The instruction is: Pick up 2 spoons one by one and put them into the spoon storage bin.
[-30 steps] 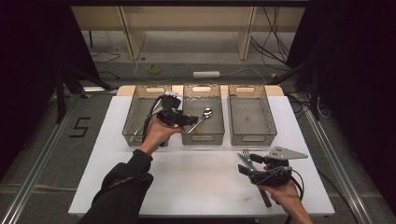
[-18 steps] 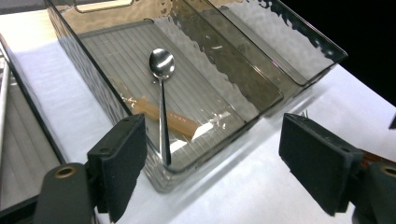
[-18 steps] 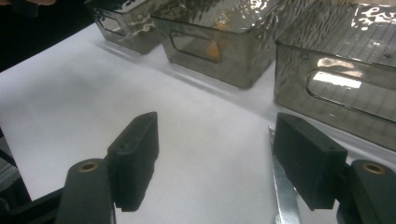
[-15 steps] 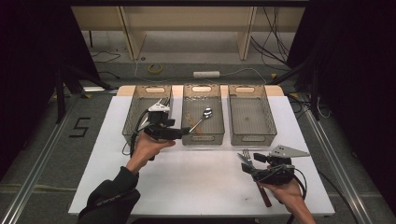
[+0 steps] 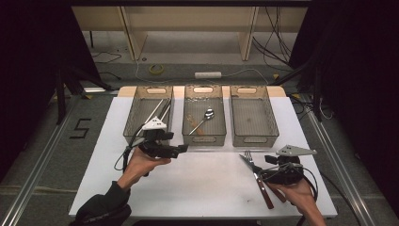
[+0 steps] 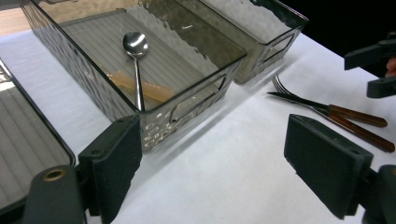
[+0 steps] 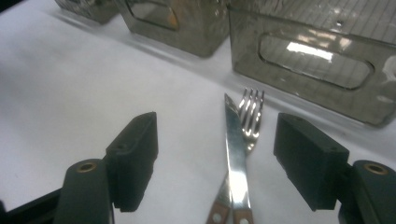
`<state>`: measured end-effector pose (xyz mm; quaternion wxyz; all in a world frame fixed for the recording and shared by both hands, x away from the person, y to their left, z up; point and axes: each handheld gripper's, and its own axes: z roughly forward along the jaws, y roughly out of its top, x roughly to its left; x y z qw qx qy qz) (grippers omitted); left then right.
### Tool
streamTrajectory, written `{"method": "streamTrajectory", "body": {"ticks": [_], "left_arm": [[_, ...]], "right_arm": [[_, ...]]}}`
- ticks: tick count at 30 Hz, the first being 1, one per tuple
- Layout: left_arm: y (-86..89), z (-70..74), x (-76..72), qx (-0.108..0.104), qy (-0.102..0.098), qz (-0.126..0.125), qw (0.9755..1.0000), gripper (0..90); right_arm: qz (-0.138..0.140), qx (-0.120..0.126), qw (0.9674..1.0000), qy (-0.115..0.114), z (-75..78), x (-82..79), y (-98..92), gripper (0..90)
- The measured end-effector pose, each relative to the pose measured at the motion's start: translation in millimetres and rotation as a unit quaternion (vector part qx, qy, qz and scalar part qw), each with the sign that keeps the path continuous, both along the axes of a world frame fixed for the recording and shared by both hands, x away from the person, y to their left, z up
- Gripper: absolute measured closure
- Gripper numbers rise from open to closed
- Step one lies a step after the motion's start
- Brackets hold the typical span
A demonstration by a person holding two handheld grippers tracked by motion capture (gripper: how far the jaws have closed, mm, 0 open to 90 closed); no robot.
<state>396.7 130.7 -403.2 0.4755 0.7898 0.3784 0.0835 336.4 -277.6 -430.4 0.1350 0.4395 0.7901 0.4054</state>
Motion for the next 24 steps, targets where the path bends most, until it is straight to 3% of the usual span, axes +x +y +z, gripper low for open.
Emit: {"method": "streamTrajectory", "body": {"ticks": [4, 10, 18, 24], "left_arm": [[6.8, -3.7, -8.4, -0.004, -0.008, 0.003, 1.0000, 18.6], [19.1, -8.2, -17.9, 0.000, -0.020, 0.008, 0.9998, 18.2], [34.5, -13.0, -32.9, -0.008, -0.029, 0.020, 0.9994, 18.1], [41.9, -17.2, -41.8, -0.011, -0.035, 0.028, 0.9989, 18.1]], "right_arm": [[0.000, -0.029, 0.9996, 0.006, 1.1, 0.0, -0.5, 31.6], [-0.008, -0.048, 0.9986, 0.021, 1.2, 1.6, -5.4, 31.8], [-0.007, -0.089, 0.9951, 0.043, 0.4, 3.3, -6.6, 33.0], [-0.003, -0.106, 0.9923, 0.064, 0.9, 3.6, -7.7, 34.3]]}}
